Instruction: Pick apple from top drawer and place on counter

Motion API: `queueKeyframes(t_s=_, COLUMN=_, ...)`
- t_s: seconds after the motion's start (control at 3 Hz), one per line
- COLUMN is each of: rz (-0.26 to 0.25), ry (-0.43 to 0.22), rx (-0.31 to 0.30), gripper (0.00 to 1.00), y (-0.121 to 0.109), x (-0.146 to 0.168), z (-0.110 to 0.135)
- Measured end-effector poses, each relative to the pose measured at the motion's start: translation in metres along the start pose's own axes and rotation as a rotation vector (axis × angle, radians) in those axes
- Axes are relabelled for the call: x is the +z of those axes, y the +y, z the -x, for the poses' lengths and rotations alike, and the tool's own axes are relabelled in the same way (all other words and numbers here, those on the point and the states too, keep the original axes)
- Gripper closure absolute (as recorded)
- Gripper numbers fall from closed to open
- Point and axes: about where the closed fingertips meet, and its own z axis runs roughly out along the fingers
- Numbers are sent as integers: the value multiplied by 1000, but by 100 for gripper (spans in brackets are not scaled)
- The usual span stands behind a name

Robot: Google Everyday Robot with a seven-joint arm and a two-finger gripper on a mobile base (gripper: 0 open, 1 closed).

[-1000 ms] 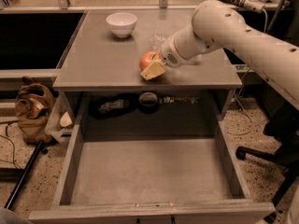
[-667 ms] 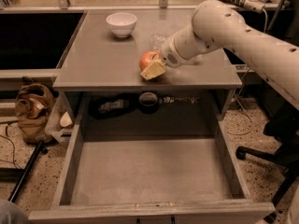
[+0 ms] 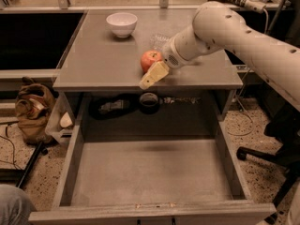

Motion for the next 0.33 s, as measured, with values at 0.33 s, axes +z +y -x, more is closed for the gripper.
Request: queueKeyframes(t_s=0.33, rz=0, ry=0, rx=0, gripper=0, y=0, x=0, z=0)
